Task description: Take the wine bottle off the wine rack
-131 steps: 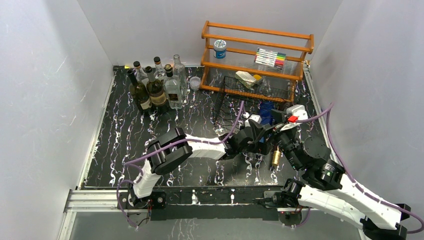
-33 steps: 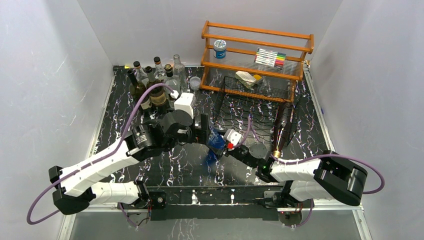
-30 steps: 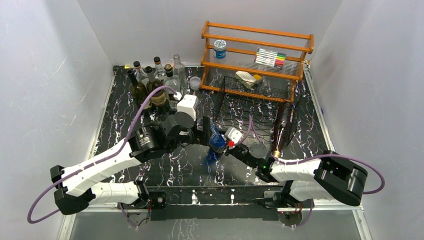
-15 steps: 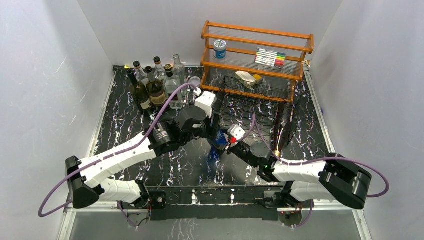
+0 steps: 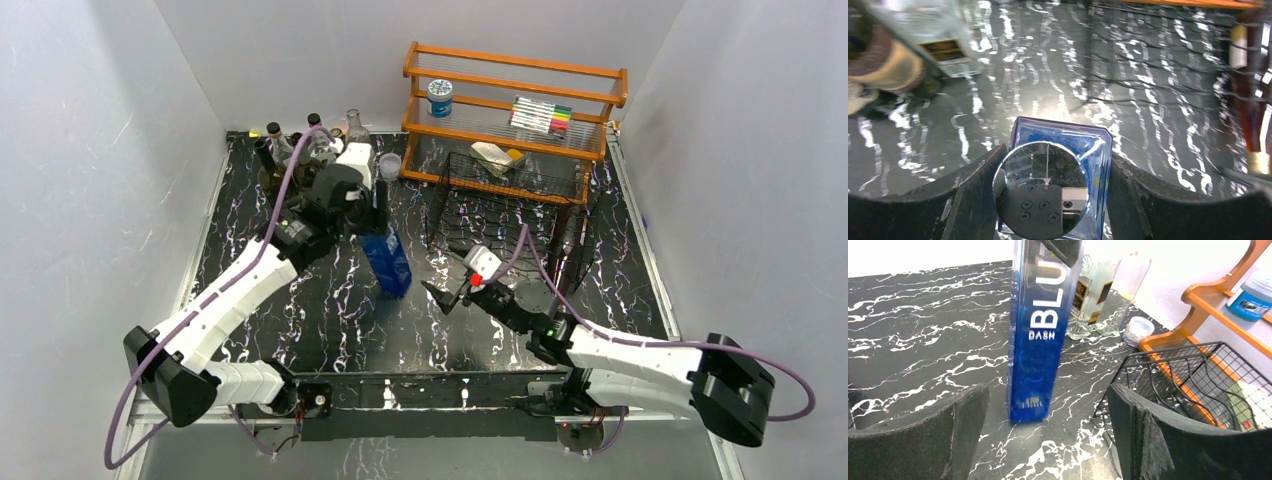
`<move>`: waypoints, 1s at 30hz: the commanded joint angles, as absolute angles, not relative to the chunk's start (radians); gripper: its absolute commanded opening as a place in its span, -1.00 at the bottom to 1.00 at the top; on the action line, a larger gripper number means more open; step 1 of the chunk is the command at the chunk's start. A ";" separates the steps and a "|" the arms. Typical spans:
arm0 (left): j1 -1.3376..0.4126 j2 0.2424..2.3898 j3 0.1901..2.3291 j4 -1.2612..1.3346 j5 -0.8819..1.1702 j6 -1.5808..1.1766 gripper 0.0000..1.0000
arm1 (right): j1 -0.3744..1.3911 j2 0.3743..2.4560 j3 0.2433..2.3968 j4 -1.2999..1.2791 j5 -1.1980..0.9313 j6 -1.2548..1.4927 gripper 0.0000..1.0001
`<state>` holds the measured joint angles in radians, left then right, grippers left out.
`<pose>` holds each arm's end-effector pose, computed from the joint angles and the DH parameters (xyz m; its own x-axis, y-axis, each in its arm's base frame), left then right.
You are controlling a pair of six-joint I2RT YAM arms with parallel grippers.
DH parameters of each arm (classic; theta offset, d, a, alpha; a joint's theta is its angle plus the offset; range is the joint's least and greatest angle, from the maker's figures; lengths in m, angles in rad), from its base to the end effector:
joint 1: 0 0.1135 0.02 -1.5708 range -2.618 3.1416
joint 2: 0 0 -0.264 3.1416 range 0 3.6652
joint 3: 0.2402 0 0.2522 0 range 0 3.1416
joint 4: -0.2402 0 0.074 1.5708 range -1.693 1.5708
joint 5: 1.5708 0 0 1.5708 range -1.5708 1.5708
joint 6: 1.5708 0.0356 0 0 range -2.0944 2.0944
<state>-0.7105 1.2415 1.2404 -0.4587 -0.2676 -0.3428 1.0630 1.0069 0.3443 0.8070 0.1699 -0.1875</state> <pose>0.2159 -0.1734 0.3750 -0.4679 -0.0251 -0.8834 0.3102 0.9314 -0.1907 0.1107 0.1866 0.2489 0.2141 0.0070 -0.9768 -0.7532 0.6379 -0.1606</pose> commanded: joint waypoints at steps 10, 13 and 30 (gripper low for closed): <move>-0.374 1.363 1.451 -0.428 -0.236 -0.195 -0.63 | 1.068 0.678 0.305 0.509 0.295 -0.233 0.96; -0.352 1.422 1.474 -0.403 -0.239 -0.183 -0.63 | 1.068 0.630 0.293 0.494 0.307 -0.226 0.96; -0.347 1.492 1.540 -0.308 -0.275 -0.032 -0.69 | 1.068 0.600 0.285 0.454 0.323 -0.214 0.96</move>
<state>-0.3523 1.5249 1.4860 -0.4175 -0.2497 -0.0750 1.0634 0.6041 0.2832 0.4095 0.3092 -0.2203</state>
